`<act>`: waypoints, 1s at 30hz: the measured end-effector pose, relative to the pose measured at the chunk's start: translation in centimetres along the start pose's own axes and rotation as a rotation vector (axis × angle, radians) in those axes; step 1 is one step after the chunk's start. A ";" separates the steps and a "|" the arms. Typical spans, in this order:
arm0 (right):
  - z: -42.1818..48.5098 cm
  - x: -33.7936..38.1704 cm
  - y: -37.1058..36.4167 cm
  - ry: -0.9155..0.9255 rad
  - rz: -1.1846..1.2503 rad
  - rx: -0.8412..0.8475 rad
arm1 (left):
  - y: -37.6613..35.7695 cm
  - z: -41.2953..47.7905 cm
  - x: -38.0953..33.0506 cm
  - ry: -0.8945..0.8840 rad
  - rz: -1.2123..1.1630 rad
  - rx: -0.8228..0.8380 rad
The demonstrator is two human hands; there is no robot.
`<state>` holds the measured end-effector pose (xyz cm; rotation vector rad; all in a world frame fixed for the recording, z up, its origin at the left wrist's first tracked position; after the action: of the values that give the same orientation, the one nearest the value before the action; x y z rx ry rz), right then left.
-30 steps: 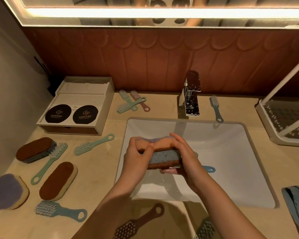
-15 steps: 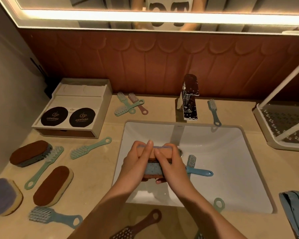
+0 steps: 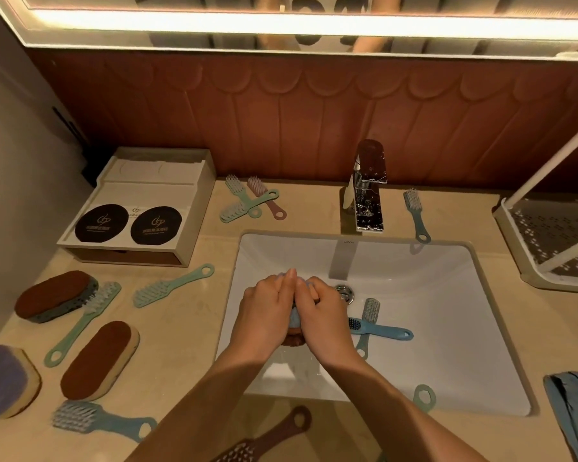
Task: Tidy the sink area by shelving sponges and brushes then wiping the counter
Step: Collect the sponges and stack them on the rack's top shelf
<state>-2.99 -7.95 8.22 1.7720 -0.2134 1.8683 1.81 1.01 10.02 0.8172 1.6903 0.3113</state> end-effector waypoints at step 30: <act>1.8 3.9 23.9 0.022 0.234 0.328 | -8.5 -5.9 -15.2 0.101 -0.392 0.272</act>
<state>-12.97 -27.69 18.22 2.0131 -0.1145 2.1897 -5.46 -13.92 18.03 0.6525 1.9701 -0.1525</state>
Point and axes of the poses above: each hand's wrist, its own z-axis towards the middle knuckle, its own y-axis out of the back of the hand, x = y × z, the point moved 3 cm from there along z, towards the middle knuckle, and after that the axes turned 15 degrees about y, right-handed, at the moved point
